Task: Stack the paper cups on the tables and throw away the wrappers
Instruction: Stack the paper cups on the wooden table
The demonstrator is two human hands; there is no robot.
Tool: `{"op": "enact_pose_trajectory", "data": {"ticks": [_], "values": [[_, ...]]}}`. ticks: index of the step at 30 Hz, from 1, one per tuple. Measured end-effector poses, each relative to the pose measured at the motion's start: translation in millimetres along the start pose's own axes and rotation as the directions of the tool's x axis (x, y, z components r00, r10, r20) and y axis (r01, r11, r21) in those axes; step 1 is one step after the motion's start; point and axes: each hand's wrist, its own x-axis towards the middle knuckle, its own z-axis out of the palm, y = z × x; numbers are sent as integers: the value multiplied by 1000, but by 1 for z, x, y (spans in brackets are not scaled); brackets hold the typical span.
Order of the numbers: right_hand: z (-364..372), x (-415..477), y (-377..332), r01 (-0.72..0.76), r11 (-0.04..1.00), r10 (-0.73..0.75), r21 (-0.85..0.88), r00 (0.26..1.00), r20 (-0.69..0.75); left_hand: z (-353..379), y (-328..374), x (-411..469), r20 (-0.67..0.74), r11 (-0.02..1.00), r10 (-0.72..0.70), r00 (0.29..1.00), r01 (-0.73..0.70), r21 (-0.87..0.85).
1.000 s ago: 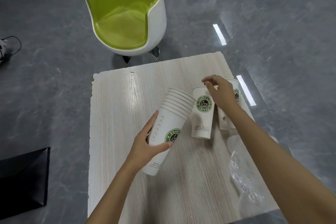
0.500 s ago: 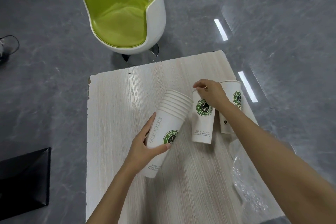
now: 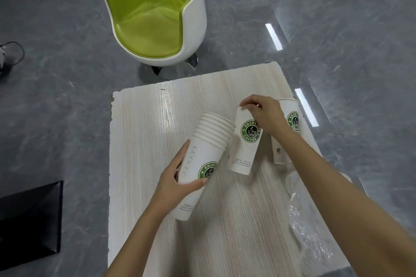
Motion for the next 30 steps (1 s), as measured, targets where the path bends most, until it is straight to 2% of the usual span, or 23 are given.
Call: {"op": "enact_pose_trajectory", "data": {"ticks": [7, 16, 25, 30], "values": [[-12, -10, -9, 39, 995, -33, 88, 997, -67, -4, -2, -9, 0, 1000, 8, 1000, -8, -6], [-43, -34, -21, 83, 980, -35, 179, 966, -257, -8, -12, -23, 47, 999, 11, 999, -13, 50], [-72, -50, -31, 148, 971, -30, 185, 851, -524, -9, -11, -32, 92, 995, 43, 995, -50, 83], [-67, -61, -42, 213, 955, -62, 208, 826, -560, -7, -8, -41, 125, 994, 60, 990, -71, 84]]}}
